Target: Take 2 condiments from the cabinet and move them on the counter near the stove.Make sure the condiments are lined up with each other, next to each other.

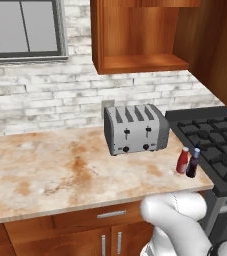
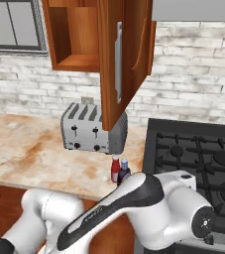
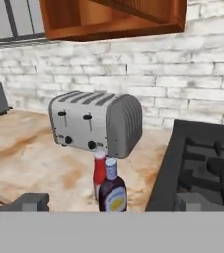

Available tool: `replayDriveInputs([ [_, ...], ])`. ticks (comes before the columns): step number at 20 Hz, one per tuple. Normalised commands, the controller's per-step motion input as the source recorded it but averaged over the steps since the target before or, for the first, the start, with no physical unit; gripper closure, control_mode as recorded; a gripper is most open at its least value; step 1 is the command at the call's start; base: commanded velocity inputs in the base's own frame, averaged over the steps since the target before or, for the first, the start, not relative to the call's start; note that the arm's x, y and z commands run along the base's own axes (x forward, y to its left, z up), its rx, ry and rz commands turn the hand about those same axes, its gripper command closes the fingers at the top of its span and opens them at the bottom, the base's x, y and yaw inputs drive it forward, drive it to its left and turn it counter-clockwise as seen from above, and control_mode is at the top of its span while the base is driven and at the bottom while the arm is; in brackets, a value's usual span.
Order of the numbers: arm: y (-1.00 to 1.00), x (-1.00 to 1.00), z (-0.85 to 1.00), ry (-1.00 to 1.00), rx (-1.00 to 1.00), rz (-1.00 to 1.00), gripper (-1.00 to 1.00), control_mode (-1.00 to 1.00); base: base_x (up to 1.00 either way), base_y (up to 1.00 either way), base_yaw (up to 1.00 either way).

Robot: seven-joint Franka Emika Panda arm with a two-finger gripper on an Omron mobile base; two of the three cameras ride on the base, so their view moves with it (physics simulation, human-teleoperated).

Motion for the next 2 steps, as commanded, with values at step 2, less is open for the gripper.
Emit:
replayDriveInputs([
  [2,0.18,-0.33,0.47,0.22,-0.12,-0.07,-1.00,-1.00,0.00,0.00,0.00],
])
